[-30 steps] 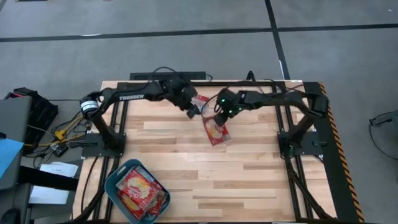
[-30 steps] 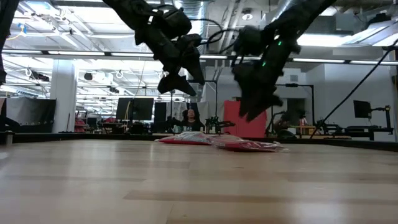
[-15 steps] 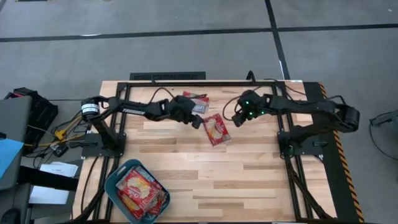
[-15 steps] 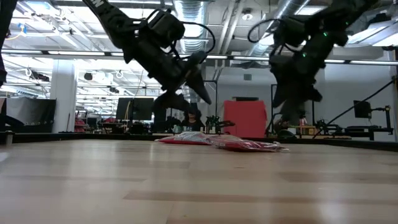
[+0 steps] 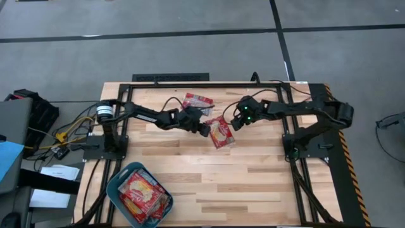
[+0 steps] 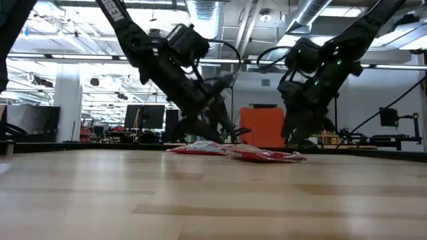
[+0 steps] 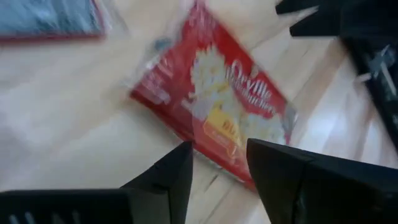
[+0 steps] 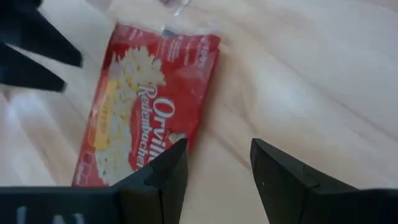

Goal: Sort popcorn bags into baskets
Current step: Put the red popcorn pack into the blue bin

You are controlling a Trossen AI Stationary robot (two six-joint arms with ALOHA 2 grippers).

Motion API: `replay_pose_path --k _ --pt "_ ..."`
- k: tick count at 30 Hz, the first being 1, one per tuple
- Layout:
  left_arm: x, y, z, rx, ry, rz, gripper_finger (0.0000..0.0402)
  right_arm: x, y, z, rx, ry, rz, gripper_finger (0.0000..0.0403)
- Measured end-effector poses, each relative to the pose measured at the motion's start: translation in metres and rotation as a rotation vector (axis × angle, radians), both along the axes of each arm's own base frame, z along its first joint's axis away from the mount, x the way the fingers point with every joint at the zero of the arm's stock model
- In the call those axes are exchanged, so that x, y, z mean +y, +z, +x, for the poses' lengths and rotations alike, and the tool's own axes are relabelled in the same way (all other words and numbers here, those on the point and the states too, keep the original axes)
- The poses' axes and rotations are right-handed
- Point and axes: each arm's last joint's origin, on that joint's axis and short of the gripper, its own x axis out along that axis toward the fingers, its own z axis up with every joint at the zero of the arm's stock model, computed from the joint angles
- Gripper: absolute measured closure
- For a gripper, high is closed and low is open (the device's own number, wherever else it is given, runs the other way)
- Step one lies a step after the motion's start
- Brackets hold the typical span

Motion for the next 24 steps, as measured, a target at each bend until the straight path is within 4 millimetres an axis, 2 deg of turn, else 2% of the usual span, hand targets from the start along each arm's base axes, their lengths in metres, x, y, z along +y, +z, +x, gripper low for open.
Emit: replay_pose_path --k 2,6,11,16,21,24 --pt "0.001 -0.009 0.006 0.005 -0.013 -0.018 0.0270 0.000 -0.005 0.001 0.009 0.018 0.034 0.0204" --pt "-0.001 -0.010 0.018 -0.022 -0.031 -0.015 0.0285 0.000 -0.011 0.002 0.031 0.033 0.062 0.0199" --pt "-0.001 -0.028 0.015 0.073 0.011 -0.030 0.0314 0.000 -0.010 0.003 0.010 0.036 0.064 0.0199" --pt "-0.001 -0.039 0.020 0.088 0.024 -0.044 0.0346 0.000 -0.006 0.006 -0.032 0.041 0.048 0.0205" --pt "-0.001 -0.040 0.022 0.087 0.035 -0.063 0.0374 -0.001 -0.008 0.006 -0.023 0.035 0.058 0.0212" --pt "-0.005 -0.030 0.020 0.073 0.007 -0.055 0.0393 0.000 -0.004 0.006 -0.042 0.037 0.047 0.0215"
